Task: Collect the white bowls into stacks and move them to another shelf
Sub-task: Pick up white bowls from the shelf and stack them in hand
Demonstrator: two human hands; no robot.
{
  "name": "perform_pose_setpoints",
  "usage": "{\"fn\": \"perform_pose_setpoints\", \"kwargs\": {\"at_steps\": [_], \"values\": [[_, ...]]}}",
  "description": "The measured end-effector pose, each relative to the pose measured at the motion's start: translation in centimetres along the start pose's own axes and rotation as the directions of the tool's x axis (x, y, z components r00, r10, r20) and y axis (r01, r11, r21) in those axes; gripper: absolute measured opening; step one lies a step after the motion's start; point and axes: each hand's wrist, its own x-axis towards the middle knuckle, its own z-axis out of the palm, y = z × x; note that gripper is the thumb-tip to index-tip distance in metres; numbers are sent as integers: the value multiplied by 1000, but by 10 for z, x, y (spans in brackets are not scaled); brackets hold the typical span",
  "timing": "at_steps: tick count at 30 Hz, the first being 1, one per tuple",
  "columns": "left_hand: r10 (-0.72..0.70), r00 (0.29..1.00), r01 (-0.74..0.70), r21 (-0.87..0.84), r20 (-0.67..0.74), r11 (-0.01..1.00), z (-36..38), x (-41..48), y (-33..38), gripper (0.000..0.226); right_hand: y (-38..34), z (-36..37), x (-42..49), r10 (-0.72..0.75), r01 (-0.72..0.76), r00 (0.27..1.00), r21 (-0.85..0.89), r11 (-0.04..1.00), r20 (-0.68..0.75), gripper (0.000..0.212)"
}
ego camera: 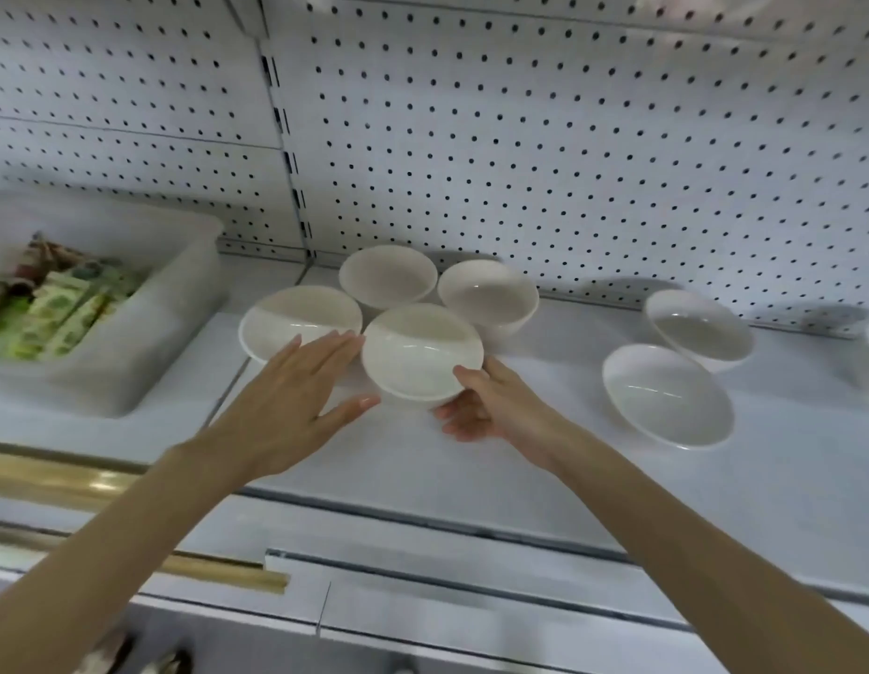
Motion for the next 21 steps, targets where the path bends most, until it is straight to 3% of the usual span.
{"fn": "perform_pose_setpoints", "kwargs": {"at_steps": [5, 8, 13, 18, 21], "values": [[51, 993, -60, -84, -102, 995, 7, -5, 14, 80, 11, -7, -21, 23, -23, 1000, -14, 1000, -14, 32], [-6, 986, -42, -281, -167, 959, 13, -9, 40, 77, 18, -15, -36, 38, -38, 999, -27, 999, -13, 33], [-111, 985, 20, -544, -135, 839, 41, -12, 71, 80, 23, -23, -54, 39, -39, 999, -90, 995, -12, 30], [-131, 981, 15, -615, -144, 789, 51, -7, 75, 89, 8, -31, -47, -74, 27, 992, -405, 914, -102, 48], [-140, 985, 32, -687, -103, 726, 51, -7, 74, 88, -17, -46, -33, -171, 65, 963, -435, 898, -209, 61]]}}
